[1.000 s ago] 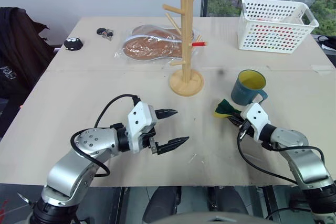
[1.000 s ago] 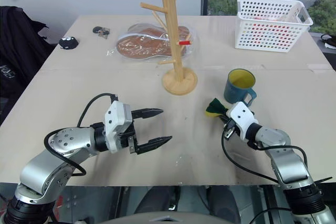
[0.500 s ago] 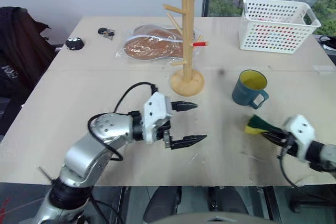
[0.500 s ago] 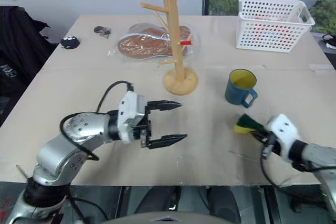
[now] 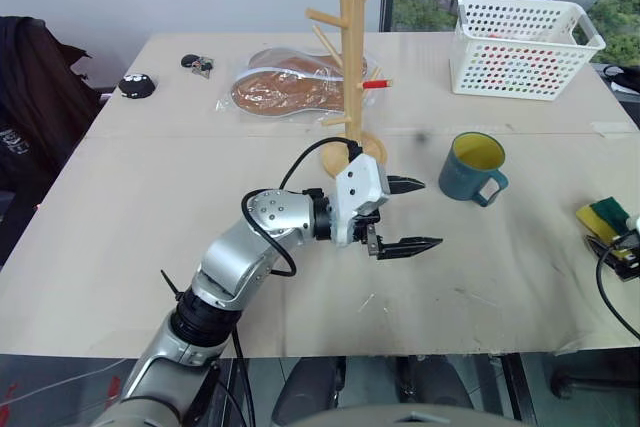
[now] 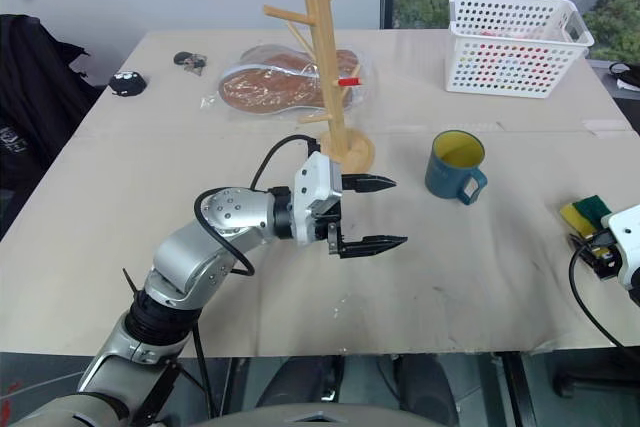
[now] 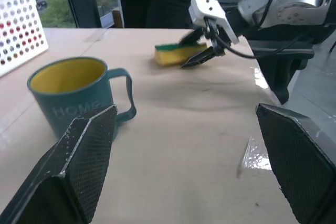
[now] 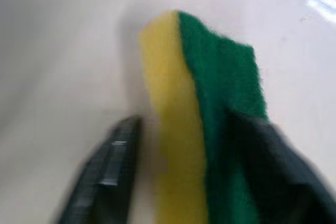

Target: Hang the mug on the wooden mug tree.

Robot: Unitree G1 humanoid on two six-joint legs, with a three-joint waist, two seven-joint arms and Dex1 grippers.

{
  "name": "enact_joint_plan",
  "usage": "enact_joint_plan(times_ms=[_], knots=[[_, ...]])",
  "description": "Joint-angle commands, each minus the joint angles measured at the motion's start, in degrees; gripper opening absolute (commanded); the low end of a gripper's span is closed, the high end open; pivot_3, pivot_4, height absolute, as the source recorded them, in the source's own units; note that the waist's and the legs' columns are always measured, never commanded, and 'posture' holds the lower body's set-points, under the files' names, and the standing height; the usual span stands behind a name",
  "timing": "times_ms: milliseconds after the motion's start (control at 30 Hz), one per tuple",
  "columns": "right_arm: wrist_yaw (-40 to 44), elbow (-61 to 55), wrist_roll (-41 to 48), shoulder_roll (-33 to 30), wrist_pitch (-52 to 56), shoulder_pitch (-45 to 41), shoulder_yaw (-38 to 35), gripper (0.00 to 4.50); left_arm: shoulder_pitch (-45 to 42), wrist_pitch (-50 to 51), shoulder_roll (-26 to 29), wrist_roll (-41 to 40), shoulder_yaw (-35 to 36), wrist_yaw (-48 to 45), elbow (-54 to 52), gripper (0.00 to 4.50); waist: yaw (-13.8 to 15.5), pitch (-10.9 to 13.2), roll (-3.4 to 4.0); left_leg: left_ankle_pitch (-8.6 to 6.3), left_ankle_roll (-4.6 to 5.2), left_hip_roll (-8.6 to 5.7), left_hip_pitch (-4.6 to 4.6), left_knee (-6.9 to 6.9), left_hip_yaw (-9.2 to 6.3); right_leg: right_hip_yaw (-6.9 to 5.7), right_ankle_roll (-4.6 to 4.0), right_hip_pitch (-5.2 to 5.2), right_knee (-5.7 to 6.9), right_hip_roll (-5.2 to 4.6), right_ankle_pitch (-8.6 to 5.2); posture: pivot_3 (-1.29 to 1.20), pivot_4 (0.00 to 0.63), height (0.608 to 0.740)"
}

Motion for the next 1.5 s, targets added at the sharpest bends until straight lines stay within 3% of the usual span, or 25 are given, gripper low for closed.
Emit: enact_joint_plan(times_ms=[33,200,333,433,633,1033,1133,1200,1367,1400,1500], knots=[[-0.2,-6.8,3.2,0.5,1.5,1.1,-4.3,4.40,-0.8,-1.0,0.4,0.3,0.9,-0.8,-0.6,4.39,0.1,0.0,0.00,0.00,0.00,0.00,0.00,0.00,-0.01,-0.01,0.00,0.00,0.00,0.00,0.00,0.00,0.150,0.740],[1.2,-30.3,14.7,4.2,15.7,8.4,-1.4,4.40,-0.3,-1.5,1.7,0.9,2.0,-1.8,0.2,4.39,0.2,0.0,0.04,0.00,0.01,0.00,-0.04,0.00,-0.13,-0.08,0.00,0.01,0.01,0.00,0.00,0.00,0.150,0.740],[-8.4,-38.5,15.8,11.4,24.4,4.3,7.3,4.40,-0.7,-1.6,1.9,1.1,2.4,-1.8,0.6,4.39,-0.4,0.0,0.03,-0.01,0.00,0.11,-0.02,0.02,-0.21,-0.11,0.00,0.02,0.02,0.12,0.01,0.00,0.150,0.740],[-15.1,-37.6,12.6,16.9,26.1,-0.1,12.2,4.40,-0.7,-1.0,2.1,1.2,2.8,-1.3,-0.1,4.39,-0.3,0.0,-0.02,-0.01,0.02,0.03,-0.02,0.11,-0.17,-0.08,-0.01,0.03,0.03,0.05,0.01,0.00,0.150,0.740],[-22.8,-34.8,9.6,25.1,26.0,-5.3,15.3,4.40,-0.3,0.1,3.1,1.8,4.5,0.9,-1.5,4.39,0.2,0.0,-0.01,0.03,-0.06,-0.02,-0.09,0.09,-0.28,-0.16,-0.01,-0.06,0.05,0.07,0.05,0.00,0.150,0.740],[-31.3,-23.0,0.9,30.8,18.6,-13.0,16.2,4.40,1.0,0.8,2.2,6.8,3.7,7.3,-3.3,4.39,0.0,0.0,0.01,0.05,-0.10,-0.03,-0.07,-0.02,-0.20,-0.08,-0.01,-0.17,0.11,0.10,0.05,0.00,0.150,0.740],[-31.4,-21.5,0.3,31.1,16.9,-13.7,16.0,3.57,0.5,1.0,1.9,6.6,3.8,7.4,-3.2,4.39,-0.1,0.0,0.01,0.06,-0.11,-0.03,-0.07,-0.02,-0.20,-0.07,-0.01,-0.18,0.16,0.11,0.05,0.00,0.150,0.740],[-31.0,-20.5,0.0,31.3,15.8,-14.0,16.4,2.79,0.3,1.2,1.7,6.6,3.8,7.6,-3.2,4.39,-0.1,0.0,0.01,0.06,-0.11,-0.03,-0.05,-0.02,-0.18,-0.05,-0.01,-0.18,0.19,0.11,0.05,0.00,0.150,0.740],[-30.1,-18.4,-0.3,31.6,13.5,-14.9,16.8,0.29,1.0,1.1,1.7,6.8,3.7,8.1,-3.8,4.39,-0.4,0.0,0.01,0.06,-0.11,-0.03,-0.03,-0.01,-0.17,-0.03,-0.01,-0.18,0.25,0.12,0.05,0.00,0.150,0.740],[-30.0,-18.0,-0.3,31.6,13.2,-15.0,16.8,0.07,1.0,1.1,1.7,6.8,3.6,8.1,-3.8,4.39,-0.5,0.0,0.01,0.06,-0.11,-0.03,-0.03,-0.01,-0.17,-0.03,-0.01,-0.19,0.26,0.12,0.05,0.00,0.150,0.740],[-28.8,-16.5,-0.2,31.2,12.5,-15.9,16.9,0.07,2.1,0.6,1.4,7.1,3.9,9.0,-4.3,4.39,-0.9,0.0,0.01,0.06,-0.11,-0.02,-0.02,-0.02,-0.17,-0.01,-0.01,-0.18,0.27,0.13,0.05,0.00,0.150,0.740]])
